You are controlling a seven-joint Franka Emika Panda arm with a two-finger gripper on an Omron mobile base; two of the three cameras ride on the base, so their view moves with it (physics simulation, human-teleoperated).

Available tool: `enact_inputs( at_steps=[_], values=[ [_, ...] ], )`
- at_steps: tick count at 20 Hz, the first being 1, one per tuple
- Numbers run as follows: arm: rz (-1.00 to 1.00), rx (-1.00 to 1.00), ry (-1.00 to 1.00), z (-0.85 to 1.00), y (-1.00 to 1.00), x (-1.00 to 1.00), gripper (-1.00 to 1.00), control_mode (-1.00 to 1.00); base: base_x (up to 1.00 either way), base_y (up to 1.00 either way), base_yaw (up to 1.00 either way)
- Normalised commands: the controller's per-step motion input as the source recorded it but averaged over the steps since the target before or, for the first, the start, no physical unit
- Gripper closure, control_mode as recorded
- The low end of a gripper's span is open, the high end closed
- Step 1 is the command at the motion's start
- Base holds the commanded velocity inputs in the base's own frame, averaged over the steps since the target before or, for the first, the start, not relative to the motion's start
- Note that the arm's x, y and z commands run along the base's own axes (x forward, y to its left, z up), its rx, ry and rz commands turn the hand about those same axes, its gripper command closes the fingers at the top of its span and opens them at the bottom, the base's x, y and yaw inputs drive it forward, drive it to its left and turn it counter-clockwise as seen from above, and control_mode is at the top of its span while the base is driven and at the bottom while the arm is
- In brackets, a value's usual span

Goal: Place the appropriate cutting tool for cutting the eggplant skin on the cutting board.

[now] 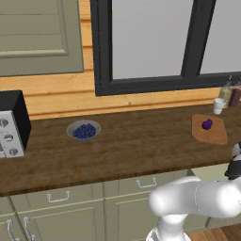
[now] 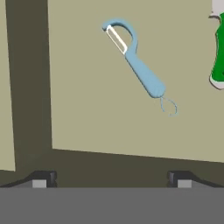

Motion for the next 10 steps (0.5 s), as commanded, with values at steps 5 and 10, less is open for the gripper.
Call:
enact_inputs(
  at_steps=[5, 10],
  values=[
    [0.0, 0.04, 0.11, -0.41, 0.0, 0.0, -1.0, -1.0, 0.0, 0.0, 0.0],
    [0.0, 0.01, 0.19, -0.32, 0.0, -0.03, -1.0, -1.0, 0.0, 0.0, 0.0]
  ],
)
